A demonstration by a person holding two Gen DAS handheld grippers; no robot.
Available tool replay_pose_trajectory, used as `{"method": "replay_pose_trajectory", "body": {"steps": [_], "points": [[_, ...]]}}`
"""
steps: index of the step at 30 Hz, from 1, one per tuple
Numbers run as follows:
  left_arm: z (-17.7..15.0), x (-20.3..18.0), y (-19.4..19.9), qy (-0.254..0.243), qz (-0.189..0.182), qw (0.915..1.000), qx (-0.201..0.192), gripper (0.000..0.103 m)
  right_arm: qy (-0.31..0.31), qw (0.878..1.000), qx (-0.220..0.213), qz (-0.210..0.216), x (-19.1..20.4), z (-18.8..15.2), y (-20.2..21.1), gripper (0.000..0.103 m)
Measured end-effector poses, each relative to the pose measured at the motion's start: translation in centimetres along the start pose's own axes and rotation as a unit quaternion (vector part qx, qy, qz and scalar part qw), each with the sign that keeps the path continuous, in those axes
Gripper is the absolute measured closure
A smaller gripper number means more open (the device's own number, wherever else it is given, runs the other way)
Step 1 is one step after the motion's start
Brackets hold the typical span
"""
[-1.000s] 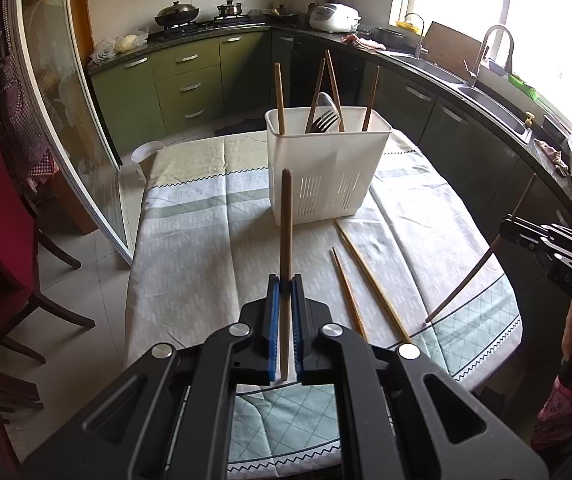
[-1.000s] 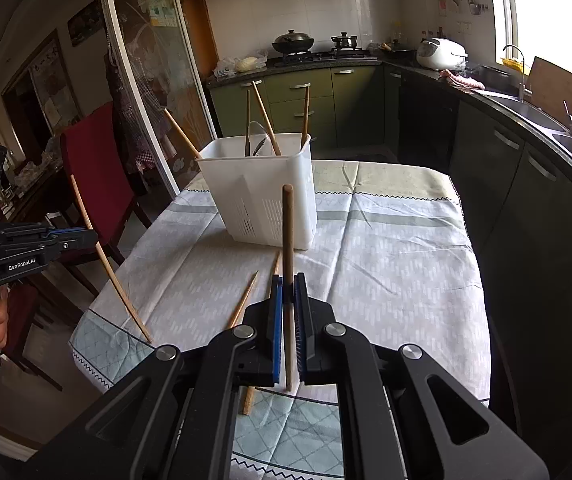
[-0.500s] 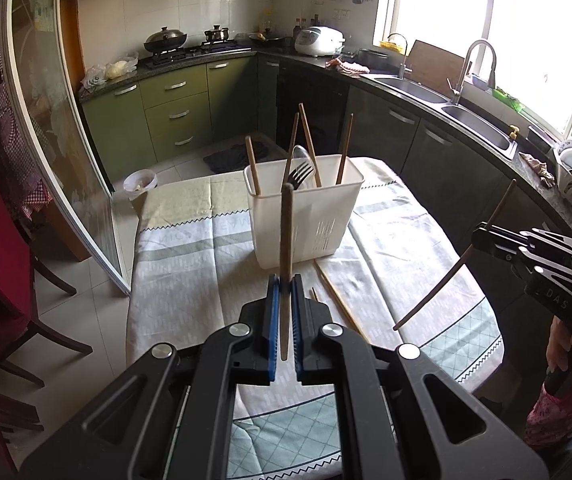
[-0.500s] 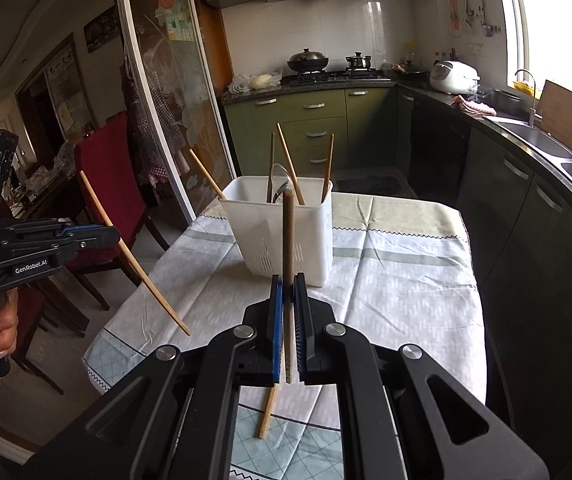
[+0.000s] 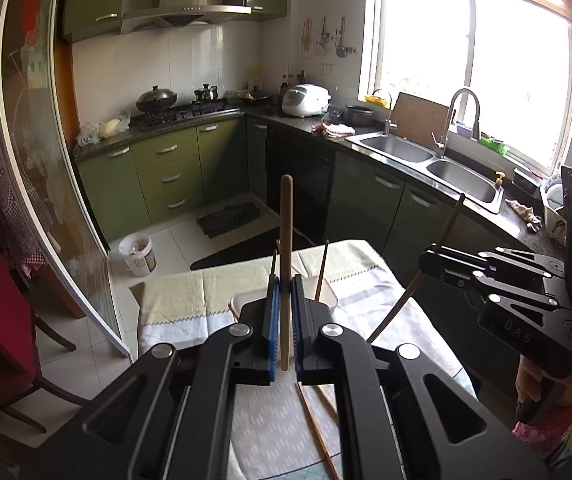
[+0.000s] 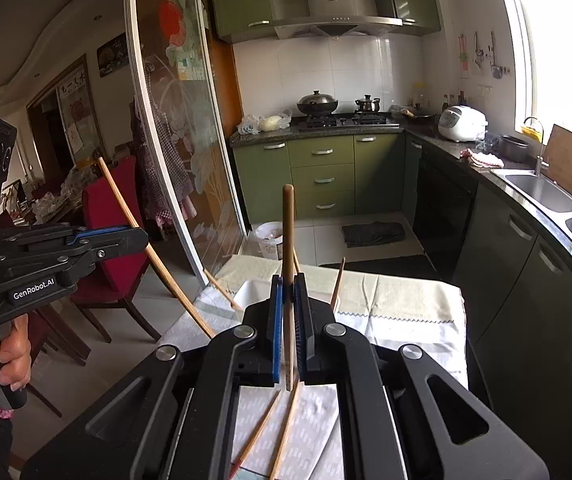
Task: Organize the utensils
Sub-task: 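Lower both chopsticks into the holder and open both tools, then close the left tool on the red-tipped chopstick while the right approaches another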
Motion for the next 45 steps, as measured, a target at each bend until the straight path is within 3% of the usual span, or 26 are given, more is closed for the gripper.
{"method": "replay_pose_trajectory", "body": {"steps": [6,11,18,25,27,28,31,35,40,45], "points": [[3.8,0.1,-1.7,0.005,0.017,0.9996,-0.024,0.097,-0.010,1.000,-0.026,-0.011,-1.2,5.2,-1.5,0.097],[4.7,0.8,-6.4,0.015,0.028,0.9995,-0.002,0.097,-0.022,1.000,-0.006,-0.020,-2.9,7.1,-6.4,0.097],[2.7,2.1,-13.2,0.026,0.038,0.9967,0.066,0.097,-0.035,0.998,0.052,-0.011,-4.9,4.3,-13.7,0.097],[0.5,2.8,-15.2,0.027,0.038,0.9939,0.100,0.095,-0.029,0.996,0.089,-0.011,-5.4,1.2,-16.8,0.093],[0.3,2.8,-14.8,0.029,0.036,0.9942,0.097,0.088,-0.027,0.996,0.086,-0.011,-5.2,0.9,-16.6,0.086],[0.4,2.8,-14.3,0.030,0.035,0.9946,0.093,0.083,-0.026,0.996,0.083,-0.011,-5.1,1.0,-16.2,0.086],[0.4,2.3,-12.1,0.028,0.027,0.9964,0.075,0.080,-0.025,0.998,0.063,-0.004,-4.5,0.7,-13.8,0.086],[-1.2,1.2,-9.2,0.019,0.018,0.9977,0.063,0.059,-0.016,0.999,0.030,0.000,-3.8,-0.4,-9.3,0.082],[-7.8,0.1,-10.4,0.020,0.001,0.9913,0.130,0.045,-0.017,0.999,0.022,-0.019,-4.6,-5.7,-4.9,0.074],[-14.9,-1.0,-16.0,0.028,-0.023,0.9734,0.226,0.040,-0.056,0.997,0.053,-0.032,-7.1,-12.7,-3.6,0.074]]}}
Point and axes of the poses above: each gripper's, at about its wrist camera, not at the fingertips, and y roughly against the way its jaws point, x to its left, z to its top, the point moved 3 cm from there along -y, roughly the way its jaws point, and after that the axes turned 7 degrees about x, right-handed, at the moved point
